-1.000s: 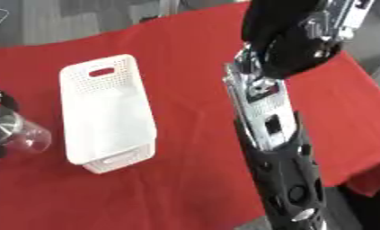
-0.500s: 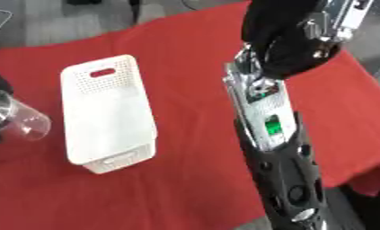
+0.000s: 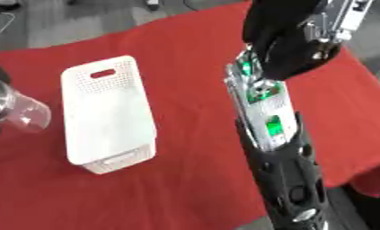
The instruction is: Pick up objects on the table and place them in the box.
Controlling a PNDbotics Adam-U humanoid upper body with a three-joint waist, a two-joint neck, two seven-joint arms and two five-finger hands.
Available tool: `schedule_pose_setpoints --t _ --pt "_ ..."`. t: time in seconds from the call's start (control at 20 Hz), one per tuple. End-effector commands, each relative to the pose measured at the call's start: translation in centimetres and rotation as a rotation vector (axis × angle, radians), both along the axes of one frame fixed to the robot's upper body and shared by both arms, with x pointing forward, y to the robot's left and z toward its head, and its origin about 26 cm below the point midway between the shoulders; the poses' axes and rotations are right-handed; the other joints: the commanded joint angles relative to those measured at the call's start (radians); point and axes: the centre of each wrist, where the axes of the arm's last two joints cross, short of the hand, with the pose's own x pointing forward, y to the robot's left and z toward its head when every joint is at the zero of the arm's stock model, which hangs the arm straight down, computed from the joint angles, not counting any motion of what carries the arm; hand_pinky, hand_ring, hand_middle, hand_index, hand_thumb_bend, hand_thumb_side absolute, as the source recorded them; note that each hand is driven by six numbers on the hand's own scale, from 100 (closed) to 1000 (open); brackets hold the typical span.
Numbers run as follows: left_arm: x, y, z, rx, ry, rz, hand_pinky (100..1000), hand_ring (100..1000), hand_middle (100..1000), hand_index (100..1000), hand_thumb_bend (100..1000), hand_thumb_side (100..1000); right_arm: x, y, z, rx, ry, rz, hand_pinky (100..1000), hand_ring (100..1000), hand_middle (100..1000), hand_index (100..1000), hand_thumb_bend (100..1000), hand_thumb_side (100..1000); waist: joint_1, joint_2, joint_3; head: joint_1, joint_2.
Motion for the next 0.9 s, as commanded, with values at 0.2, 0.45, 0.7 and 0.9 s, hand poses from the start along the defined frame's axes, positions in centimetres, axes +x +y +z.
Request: schedule_pose_setpoints --t 0.2,0.45,0.7,0.9 --pt "-0.7 -0.3 2.3 -0.022 -0.053 -0.016 100 100 100 324 100 554 -0.3 0.0 0.5 0.014 -0.040 0.007 422 497 584 679 100 1000 0.008 -0.022 -0.005 -0.003 0.000" --pt "-0.9 -1.2 3.1 -0.047 -0.071 -0.054 100 100 100 325 100 555 -0.3 0.1 0.5 0.017 -0.044 0.010 422 497 584 678 100 1000 0.011 -0.024 -0.009 0.001 0.000" --pt "-0.7 -2.1 3.6 -0.072 -0.082 -0.091 100 100 100 326 100 556 -0.3 0.4 0.5 0.022 -0.050 0.019 422 496 583 678 100 1000 0.015 -0.024 -0.017 0.012 0.000" --pt "-0.5 -2.4 3.7 -0.083 -0.088 -0.102 100 100 100 327 100 557 -0.4 0.7 0.6 0.027 -0.055 0.028 422 496 583 678 100 1000 0.018 -0.022 -0.025 0.024 0.000"
